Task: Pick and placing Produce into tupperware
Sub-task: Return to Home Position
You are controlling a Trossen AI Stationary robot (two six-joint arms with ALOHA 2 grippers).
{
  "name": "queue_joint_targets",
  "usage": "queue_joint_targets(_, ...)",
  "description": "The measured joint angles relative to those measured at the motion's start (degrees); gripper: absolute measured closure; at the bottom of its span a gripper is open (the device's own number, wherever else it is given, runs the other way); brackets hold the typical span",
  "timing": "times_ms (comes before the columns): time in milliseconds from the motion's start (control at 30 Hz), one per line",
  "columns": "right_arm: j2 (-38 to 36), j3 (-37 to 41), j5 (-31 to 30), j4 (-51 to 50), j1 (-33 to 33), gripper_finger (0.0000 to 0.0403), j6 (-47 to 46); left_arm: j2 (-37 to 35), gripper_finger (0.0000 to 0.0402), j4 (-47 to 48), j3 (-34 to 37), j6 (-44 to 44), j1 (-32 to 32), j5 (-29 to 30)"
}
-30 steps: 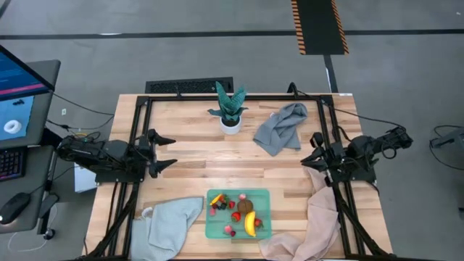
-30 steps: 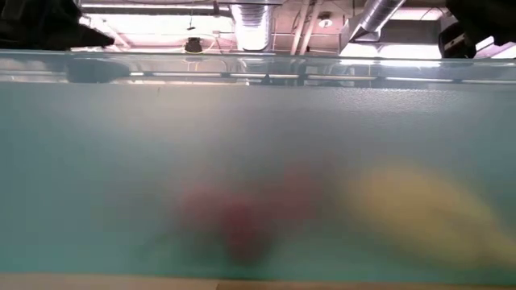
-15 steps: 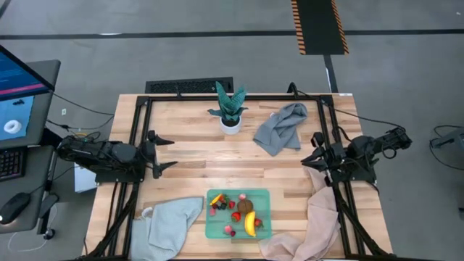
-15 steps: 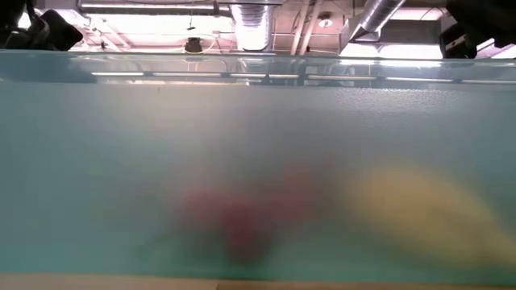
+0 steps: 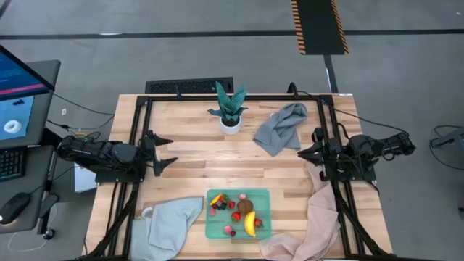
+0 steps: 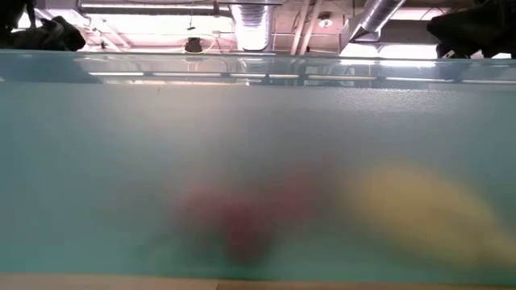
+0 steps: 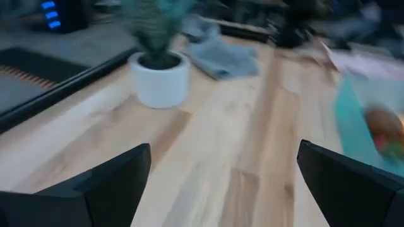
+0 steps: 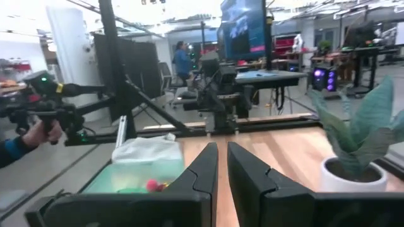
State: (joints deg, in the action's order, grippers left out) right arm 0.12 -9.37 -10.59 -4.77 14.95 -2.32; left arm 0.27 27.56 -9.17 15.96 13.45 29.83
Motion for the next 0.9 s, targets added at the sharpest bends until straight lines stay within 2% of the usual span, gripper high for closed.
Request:
queue_joint_targets(100, 0.01, 0.00, 0.15, 0.09, -1.20, 0.0344, 0.65, 0.00, 0.0015, -1.03, 0.00, 2.95, 0.00, 5.43)
queue_joint_targets(200, 0.00, 0.00, 1.94, 0.16, -1.83, 0.0344, 0.68, 0.00, 0.0015, -2.43, 0.00, 0.98, 0.00, 6.46)
queue_joint_targets(267, 0.00, 0.00, 4.87, -0.06, -2.00, 0.0344, 0.72, -0.04, 0.0015, -4.91, 0.02, -1.86, -0.02, 3.74)
queue_joint_targets(400, 0.02, 0.00, 14.01, -0.38, -1.82, 0.0344, 2.21, -0.07, 0.0015, -14.38, 0.04, -8.67, 0.02, -6.73)
queue_joint_targets(467, 0.00, 0.00, 15.03, 0.06, -1.85, 0.0344, 2.28, -0.07, 0.0015, -19.15, 0.04, -11.41, 0.02, -9.26)
queue_joint_targets(700, 0.02, -0.77, 13.77, -1.16, -1.98, 0.0344, 2.38, -0.07, 0.0015, -24.01, 0.04, -13.80, 0.02, -9.82)
queue_joint_targets(800, 0.00, -2.24, 6.03, -3.66, -1.98, 0.0344, 2.42, -0.07, 0.0015, -23.49, 0.04, -13.76, 0.02, -8.58)
queue_joint_targets(900, 0.02, -2.25, 1.26, -5.84, -1.98, 0.0344, 3.13, -0.07, 0.0015, -24.10, 0.04, -13.60, 0.00, -9.50)
